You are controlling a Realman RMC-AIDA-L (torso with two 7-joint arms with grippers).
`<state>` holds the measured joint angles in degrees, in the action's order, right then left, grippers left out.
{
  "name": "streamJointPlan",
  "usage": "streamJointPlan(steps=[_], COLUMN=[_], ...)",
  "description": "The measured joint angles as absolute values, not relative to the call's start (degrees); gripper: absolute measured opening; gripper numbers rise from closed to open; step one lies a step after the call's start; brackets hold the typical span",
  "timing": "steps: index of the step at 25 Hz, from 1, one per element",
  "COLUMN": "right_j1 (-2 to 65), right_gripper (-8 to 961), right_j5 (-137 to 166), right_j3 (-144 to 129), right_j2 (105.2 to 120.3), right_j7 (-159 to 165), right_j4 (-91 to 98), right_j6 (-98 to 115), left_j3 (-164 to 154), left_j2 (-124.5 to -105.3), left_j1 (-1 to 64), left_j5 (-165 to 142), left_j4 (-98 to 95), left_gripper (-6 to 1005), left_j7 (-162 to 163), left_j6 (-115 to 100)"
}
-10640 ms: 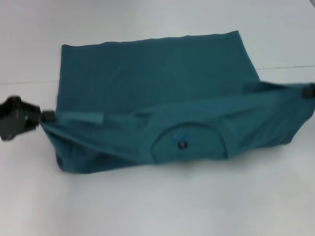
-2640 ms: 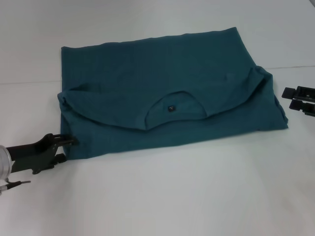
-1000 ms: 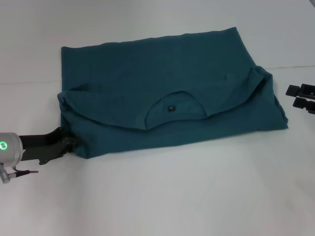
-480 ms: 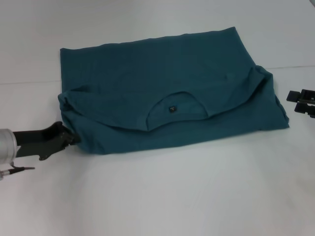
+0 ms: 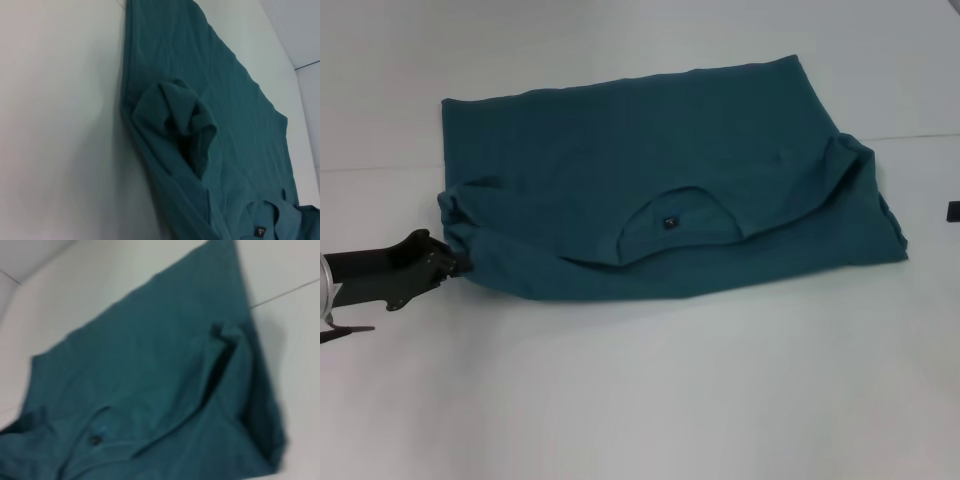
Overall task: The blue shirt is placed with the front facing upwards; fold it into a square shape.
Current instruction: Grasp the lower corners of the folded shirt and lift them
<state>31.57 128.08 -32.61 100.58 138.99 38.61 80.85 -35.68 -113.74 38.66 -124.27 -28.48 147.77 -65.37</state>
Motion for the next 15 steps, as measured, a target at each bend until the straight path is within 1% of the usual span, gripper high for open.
streamJointPlan(steps=[1,3,6,9,12,13,14,15], right_j1=[32.7,34.85,37.65,39.69,40.66,40.82,40.82,40.84], right_gripper=[584,584,583,582,582,581,581,581], right_j5=[130.58,135.54,141.85,145.65,147.47,147.74,147.74,147.74], right_j3=[-32.61,-32.61,-32.61,-32.89,-33.76,-34.28,-34.28,-34.45], right_j2=[99.91,99.29,99.58,100.53,102.25,103.59,103.59,104.27], right_j7=[140.31,142.32,143.85,143.69,142.98,142.28,142.28,141.9], right_j4=[38.65,38.79,39.26,39.23,39.28,39.4,39.4,39.29], right_j6=[80.74,79.71,77.19,74.45,71.4,69.31,69.31,68.15], left_j3=[-35.79,-35.85,-35.92,-35.78,-35.76,-35.76,-35.76,-35.76], left_j2=[-113.73,-113.73,-113.72,-113.73,-113.76,-113.8,-113.85,-113.9], left_j1=[38.88,38.96,39.09,39.14,38.99,38.89,38.8,38.65], left_j5=[-124.38,-124.39,-124.33,-124.17,-124.12,-124.12,-124.11,-124.1], left_j4=[-28.49,-28.52,-28.55,-28.57,-28.65,-28.75,-28.84,-28.96], left_gripper=[17,17,17,17,17,17,17,17], left_j7=[147.7,147.65,147.62,147.6,147.59,147.57,147.55,147.5], left_j6=[-65.12,-65.04,-64.99,-64.94,-64.92,-64.91,-64.92,-64.92])
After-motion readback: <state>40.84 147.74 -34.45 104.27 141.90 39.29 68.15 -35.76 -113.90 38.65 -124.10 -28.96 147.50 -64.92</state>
